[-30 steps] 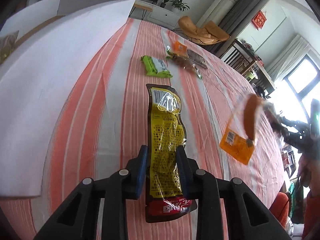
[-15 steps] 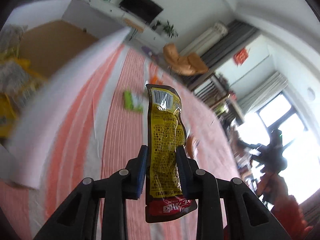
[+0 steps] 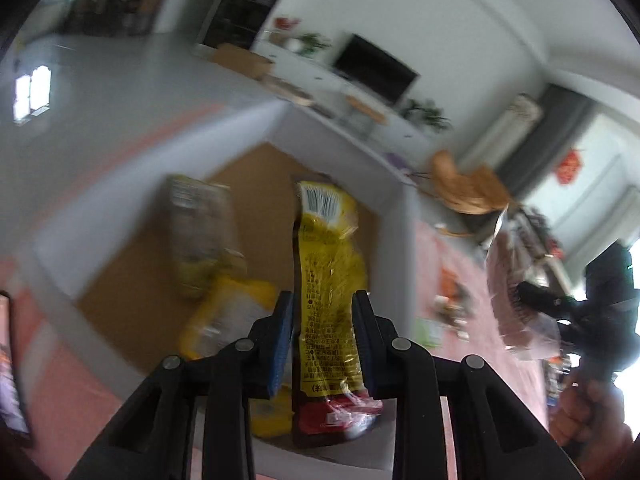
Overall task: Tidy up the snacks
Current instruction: 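Carry both snacks into the white box and open both tools, then return both tools over the table toward the remaining snacks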
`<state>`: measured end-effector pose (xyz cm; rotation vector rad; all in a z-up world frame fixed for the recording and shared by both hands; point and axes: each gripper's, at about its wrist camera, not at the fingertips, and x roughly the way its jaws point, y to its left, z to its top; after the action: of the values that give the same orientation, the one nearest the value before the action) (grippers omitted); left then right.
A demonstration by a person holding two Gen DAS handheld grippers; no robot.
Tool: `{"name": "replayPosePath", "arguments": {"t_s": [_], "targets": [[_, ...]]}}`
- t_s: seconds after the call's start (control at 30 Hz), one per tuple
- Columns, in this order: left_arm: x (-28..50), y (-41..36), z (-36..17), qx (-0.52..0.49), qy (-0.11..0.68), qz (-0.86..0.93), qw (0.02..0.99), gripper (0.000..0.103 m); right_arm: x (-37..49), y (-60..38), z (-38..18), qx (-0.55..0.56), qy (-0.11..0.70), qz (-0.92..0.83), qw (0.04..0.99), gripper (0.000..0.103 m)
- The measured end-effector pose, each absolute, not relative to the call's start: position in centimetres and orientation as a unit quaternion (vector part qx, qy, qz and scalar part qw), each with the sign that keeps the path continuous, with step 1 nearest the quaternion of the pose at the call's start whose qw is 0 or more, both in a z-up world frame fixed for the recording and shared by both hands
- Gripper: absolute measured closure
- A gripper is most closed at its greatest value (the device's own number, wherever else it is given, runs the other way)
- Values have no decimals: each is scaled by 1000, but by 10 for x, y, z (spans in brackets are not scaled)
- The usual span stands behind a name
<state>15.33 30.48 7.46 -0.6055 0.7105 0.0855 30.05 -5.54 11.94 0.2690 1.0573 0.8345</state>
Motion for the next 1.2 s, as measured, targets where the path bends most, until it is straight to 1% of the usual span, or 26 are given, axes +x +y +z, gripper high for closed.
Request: {"name": "replayPosePath", "arguments": {"t_s": [0.07,0.1,0.13,0.17,0.2,0.23,0.37,0.43,0.5,0.57,0.63,0.7,0.77,0.9,1.03,1.2], "targets": [[152,320,69,-287,350,66,889,64,298,-5,113,107,487,408,765,52],[151,324,65,-284,352,78,888,47,296,20,107,97,487,417,762,51],[150,327,63,-282,350,86,889,30,295,38,101,89,486,423,760,48],[147,329,63,-280,343,92,892,23,295,52,95,83,484,428,759,47],[143,329,63,-277,334,100,895,20,294,64,90,76,481,431,759,36],[138,328,63,-273,327,106,898,20,293,77,84,66,475,436,761,26],[121,316,64,-252,323,95,907,20,285,72,83,61,447,436,779,25],[111,292,71,-238,317,71,915,20,274,48,87,49,418,429,799,25],[102,259,78,-226,310,33,923,19,262,13,87,23,389,418,820,21],[91,218,83,-215,304,-18,928,16,248,-27,79,-14,365,396,843,21],[82,180,86,-206,303,-70,928,7,233,-72,60,-52,357,367,858,21],[73,132,80,-189,308,-130,923,4,215,-124,32,-81,369,327,866,21],[69,94,74,-171,323,-172,915,4,193,-189,5,-90,389,276,874,21],[86,14,30,-74,394,-227,887,4,151,-298,-26,-72,417,174,889,21],[109,-15,-12,-35,438,-206,874,4,135,-352,-34,-61,427,111,895,21],[131,-17,-34,-15,452,-153,879,4,150,-361,-33,-52,432,104,894,21]]}}
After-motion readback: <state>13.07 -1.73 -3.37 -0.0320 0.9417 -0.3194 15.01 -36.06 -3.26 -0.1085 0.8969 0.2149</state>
